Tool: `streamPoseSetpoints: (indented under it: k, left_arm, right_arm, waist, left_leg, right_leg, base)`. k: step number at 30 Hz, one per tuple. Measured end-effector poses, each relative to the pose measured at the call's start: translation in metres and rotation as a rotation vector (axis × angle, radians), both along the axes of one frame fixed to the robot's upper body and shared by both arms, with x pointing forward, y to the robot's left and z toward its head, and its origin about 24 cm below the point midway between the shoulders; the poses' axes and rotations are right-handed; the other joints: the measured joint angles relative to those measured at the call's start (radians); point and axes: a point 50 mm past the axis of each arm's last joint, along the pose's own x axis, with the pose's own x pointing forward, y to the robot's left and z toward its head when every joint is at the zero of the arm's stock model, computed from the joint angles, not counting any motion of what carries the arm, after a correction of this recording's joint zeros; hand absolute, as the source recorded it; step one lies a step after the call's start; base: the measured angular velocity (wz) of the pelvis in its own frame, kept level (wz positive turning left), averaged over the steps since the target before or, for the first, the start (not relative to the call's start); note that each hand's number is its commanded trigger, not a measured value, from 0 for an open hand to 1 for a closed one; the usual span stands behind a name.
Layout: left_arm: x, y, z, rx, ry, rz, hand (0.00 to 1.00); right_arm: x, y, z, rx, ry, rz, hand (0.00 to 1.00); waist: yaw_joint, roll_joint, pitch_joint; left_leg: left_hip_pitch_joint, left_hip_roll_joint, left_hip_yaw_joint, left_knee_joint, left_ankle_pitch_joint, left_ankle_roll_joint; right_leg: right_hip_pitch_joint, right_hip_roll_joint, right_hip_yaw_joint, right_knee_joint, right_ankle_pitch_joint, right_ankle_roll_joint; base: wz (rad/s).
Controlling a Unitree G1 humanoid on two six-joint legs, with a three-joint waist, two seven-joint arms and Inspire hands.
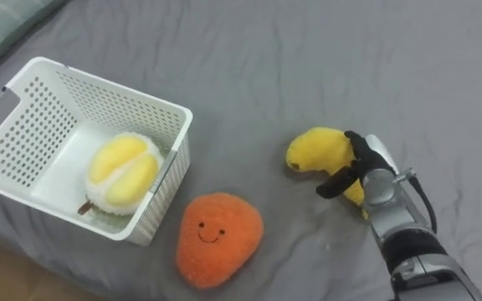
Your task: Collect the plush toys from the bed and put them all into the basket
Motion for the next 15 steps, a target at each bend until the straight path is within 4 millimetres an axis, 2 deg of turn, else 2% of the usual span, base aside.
streamPoseSetpoints:
  k: [5,15]
  left_arm:
    - [-0.002,0.0,-0.001,0.001,0.004,0.001,0.0]
    - [0.0,-0.001,0.0,0.004,-0.016,0.006,0.0]
  right_arm:
    - [0.0,-0.009,0.005,0.012,-0.042,-0.062,0.0]
    - [0.002,-0.013,0.009,-0.023,-0.079,-0.103,0.0]
  waist:
    - [0.0,0.0,0.0024]
    - [-0.002,-0.001,0.0213]
  left_leg:
    - [-0.009,0.0,0.001,-0.001,0.0,0.0]
    - [-0.021,0.0,0.0,0.001,0.001,0.001]
  right_leg:
    - [-0.012,0.001,0.002,-0.001,0.0,0.0]
    - [-0.02,-0.003,-0.001,0.0,0.0,0.0]
  base:
    - [0.0]
    - [0.0]
